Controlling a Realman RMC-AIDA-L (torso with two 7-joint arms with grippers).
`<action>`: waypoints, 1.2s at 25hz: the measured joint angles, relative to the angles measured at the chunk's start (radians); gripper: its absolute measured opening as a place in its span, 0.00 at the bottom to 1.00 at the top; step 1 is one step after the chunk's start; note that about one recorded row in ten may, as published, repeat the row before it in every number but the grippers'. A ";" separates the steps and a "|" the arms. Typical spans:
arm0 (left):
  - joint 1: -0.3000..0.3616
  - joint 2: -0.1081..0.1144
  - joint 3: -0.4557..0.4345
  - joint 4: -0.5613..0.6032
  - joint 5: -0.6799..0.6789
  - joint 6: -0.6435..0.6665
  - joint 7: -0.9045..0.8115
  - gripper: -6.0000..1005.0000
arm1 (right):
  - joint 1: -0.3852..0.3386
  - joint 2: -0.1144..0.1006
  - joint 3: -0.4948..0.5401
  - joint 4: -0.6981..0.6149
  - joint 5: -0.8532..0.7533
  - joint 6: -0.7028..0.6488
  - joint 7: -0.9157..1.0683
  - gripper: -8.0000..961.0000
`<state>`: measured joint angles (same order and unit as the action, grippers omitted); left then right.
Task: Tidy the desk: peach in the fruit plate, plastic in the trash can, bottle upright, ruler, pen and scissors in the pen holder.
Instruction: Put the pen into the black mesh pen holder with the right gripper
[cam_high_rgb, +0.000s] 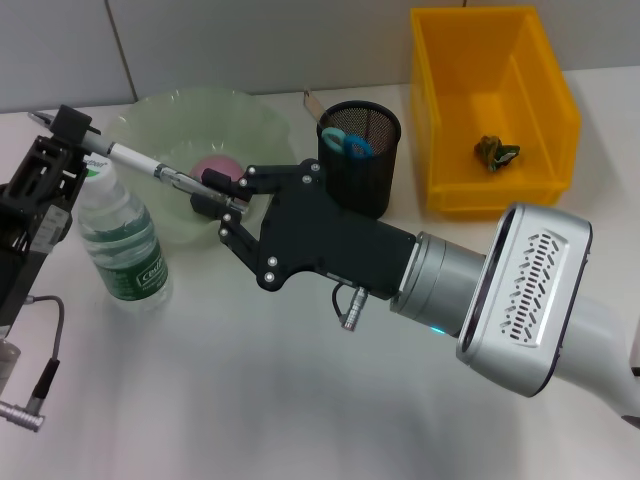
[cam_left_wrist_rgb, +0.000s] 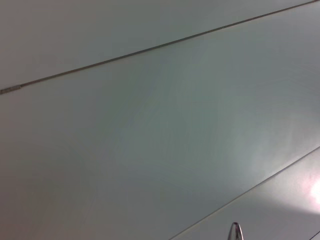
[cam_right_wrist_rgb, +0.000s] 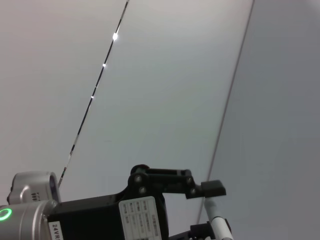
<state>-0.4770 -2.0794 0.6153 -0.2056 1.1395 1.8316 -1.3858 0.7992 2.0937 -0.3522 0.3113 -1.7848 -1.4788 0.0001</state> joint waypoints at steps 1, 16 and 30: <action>0.000 0.000 0.000 0.009 0.000 0.000 -0.010 0.31 | 0.000 0.000 0.000 0.000 -0.001 0.000 0.000 0.14; 0.003 0.002 -0.002 0.036 0.023 0.000 -0.016 0.76 | -0.001 0.000 0.014 0.000 -0.004 0.000 0.000 0.14; 0.003 0.004 0.009 0.235 0.179 0.037 0.123 0.81 | -0.064 0.000 0.124 -0.004 -0.004 -0.091 0.050 0.15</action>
<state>-0.4739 -2.0750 0.6243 0.0295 1.3182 1.8683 -1.2625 0.7357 2.0936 -0.2286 0.3071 -1.7887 -1.5698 0.0501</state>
